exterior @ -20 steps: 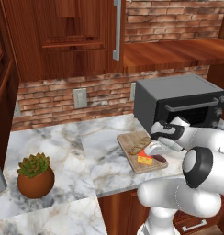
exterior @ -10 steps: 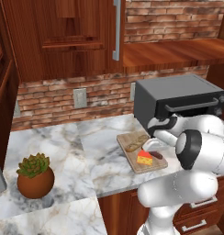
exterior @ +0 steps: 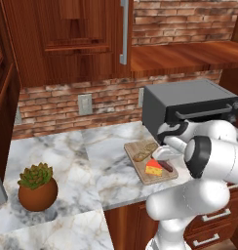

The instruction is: Retrieve the sausage and cheese from the fridge and place them on the cutting board on the counter.

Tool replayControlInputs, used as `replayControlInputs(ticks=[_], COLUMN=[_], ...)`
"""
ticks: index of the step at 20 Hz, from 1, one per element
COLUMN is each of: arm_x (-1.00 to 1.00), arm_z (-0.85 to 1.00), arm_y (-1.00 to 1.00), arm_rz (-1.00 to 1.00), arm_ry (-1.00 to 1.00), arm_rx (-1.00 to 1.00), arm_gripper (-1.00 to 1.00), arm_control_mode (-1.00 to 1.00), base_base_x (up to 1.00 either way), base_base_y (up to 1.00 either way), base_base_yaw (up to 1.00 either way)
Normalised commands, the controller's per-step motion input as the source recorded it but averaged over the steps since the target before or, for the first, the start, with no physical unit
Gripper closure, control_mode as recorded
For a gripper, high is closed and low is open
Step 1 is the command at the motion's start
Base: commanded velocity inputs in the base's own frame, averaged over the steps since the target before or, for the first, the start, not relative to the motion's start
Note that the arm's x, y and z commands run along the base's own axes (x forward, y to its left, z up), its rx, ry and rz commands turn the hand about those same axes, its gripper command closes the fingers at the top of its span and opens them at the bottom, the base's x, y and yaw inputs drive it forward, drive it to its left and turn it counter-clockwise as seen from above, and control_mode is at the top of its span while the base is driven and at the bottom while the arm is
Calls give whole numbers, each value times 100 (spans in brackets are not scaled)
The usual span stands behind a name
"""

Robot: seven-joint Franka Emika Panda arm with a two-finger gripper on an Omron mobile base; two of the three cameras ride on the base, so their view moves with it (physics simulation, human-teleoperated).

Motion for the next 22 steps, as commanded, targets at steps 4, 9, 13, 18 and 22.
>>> replayControlInputs(ticks=[4, 9, 13, 18, 22], arm_x=[-20, -19, -38, -61, -67], arm_z=[20, 27, 37, 25, 19], arm_y=[-11, -5, -3, 0, 0], arm_rz=[0, 0, 0, -12, -15], arm_ry=[0, 0, 0, -7, -22], arm_rx=[3, 3, 1, 0, -4], arm_gripper=[-100, -100, -100, -100, -100], arm_control_mode=[-100, -100, -100, -100, -100], base_base_x=[0, 0, 0, 0, 0], base_base_y=[0, 0, 0, 0, 0], base_base_yaw=[0, 0, 0, 0, 0])
